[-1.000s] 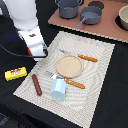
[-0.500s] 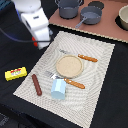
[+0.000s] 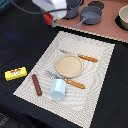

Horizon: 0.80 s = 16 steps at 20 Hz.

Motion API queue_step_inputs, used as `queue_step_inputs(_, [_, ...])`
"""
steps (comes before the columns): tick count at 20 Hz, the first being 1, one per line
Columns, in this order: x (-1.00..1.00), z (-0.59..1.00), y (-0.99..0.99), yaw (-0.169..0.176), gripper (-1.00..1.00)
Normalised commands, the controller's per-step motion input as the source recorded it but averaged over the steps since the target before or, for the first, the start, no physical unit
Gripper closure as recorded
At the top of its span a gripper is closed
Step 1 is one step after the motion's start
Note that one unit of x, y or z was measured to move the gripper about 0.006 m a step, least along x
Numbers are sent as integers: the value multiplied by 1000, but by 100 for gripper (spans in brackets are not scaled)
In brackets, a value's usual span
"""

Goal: Interact with the objects in diverse but meaningful ways.

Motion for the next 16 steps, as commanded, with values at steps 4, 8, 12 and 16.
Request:
queue_step_inputs(4, [408,349,844,0,100])
queue_step_inputs(8, [129,145,879,-8,100])
queue_step_inputs(12, [0,75,884,-12,100])
queue_step_inputs(16, [6,6,831,-17,100])
